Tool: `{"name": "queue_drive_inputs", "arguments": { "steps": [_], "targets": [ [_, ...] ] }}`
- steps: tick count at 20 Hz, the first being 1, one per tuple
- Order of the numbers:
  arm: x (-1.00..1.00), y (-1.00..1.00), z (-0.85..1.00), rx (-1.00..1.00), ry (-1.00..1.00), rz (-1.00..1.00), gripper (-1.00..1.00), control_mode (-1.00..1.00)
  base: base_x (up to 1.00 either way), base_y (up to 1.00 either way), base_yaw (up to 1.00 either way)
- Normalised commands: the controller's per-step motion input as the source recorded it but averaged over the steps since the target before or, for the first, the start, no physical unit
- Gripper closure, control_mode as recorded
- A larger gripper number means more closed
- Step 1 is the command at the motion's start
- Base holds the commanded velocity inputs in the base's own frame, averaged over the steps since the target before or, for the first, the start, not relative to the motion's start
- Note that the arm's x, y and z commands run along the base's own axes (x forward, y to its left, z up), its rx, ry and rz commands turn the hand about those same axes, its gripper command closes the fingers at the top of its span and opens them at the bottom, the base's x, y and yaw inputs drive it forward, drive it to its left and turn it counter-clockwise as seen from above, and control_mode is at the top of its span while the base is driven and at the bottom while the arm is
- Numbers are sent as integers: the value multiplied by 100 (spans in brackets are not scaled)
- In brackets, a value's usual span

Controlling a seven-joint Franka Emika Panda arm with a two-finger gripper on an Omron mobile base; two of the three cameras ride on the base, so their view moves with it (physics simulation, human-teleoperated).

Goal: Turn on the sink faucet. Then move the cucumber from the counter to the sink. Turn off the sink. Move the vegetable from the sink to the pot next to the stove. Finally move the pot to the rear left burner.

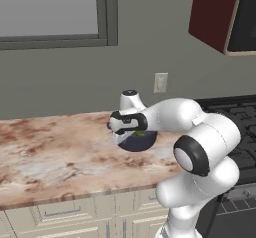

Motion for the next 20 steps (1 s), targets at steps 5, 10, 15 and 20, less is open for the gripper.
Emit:
{"name": "queue_drive_inputs", "arguments": {
  "steps": [5, 10, 15, 20],
  "targets": [
    [-8, -13, 14, 0, -8, -6, 100, -100, 0, 0, 0],
    [0, -30, 40, 0, -14, -6, 100, -100, 0, 0, 0],
    [0, -45, 29, 0, -23, -5, 100, -100, 0, 0, 0],
    [0, -52, 16, 0, -26, -3, 100, -100, 0, 0, 0]
  ]
}}
